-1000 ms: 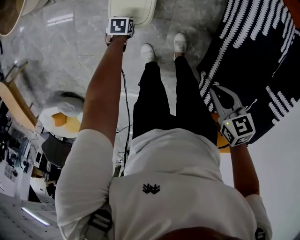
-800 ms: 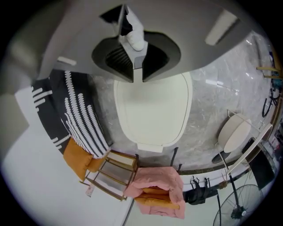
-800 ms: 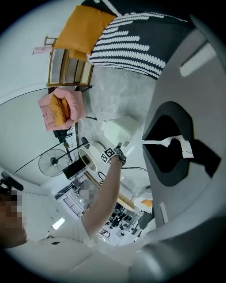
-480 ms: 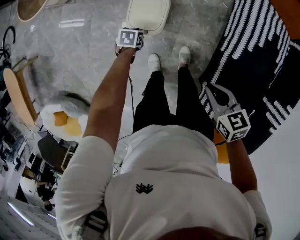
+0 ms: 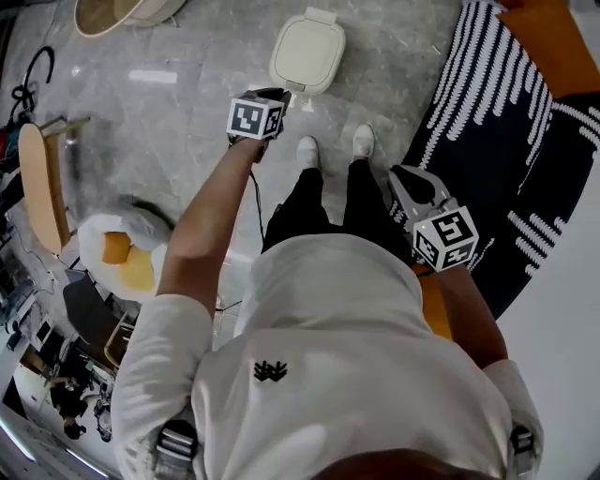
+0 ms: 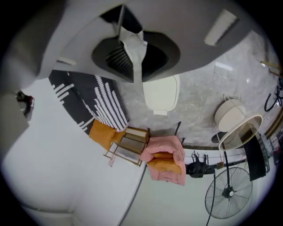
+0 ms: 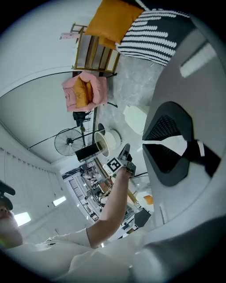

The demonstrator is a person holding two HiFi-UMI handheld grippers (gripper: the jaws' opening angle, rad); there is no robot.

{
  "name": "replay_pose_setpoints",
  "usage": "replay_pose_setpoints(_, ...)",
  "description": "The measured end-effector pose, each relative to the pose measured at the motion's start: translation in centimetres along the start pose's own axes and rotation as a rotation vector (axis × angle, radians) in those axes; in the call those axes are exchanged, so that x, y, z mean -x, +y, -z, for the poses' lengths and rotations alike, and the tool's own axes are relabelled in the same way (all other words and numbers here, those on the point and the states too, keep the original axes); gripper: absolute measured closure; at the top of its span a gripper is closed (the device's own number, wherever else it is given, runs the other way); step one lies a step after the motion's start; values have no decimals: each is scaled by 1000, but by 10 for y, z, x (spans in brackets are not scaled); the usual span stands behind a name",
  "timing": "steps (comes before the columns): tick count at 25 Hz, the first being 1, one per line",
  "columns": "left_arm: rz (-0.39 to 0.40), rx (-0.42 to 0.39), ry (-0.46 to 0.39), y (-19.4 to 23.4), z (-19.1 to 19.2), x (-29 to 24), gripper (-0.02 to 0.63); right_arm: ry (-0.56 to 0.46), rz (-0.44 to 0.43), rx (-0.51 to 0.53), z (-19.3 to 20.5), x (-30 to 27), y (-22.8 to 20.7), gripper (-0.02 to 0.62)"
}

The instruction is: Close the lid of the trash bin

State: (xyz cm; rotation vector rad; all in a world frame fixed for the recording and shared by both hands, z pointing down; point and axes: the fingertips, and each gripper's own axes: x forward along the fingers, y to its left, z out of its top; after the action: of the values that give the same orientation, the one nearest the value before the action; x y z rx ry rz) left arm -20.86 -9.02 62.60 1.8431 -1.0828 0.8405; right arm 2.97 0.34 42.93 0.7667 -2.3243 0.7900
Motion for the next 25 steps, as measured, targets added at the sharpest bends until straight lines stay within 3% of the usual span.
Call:
replay_pose_setpoints(9, 156, -96, -265, -80, -47, 148, 489, -98, 41, 89, -45, 25, 21, 572)
replay_pose_setpoints(15, 250, -177, -429, -132, -53, 238, 489, -161, 63, 125, -66, 35, 41, 572)
replay_pose_setpoints(20, 287, -247, -470, -161, -40, 277, 500, -192, 64, 140, -73, 37, 61, 578)
replay_pose_setpoints(25, 280, -273, -494, -164, -27, 292, 520, -219, 68, 158, -81, 39, 76, 580)
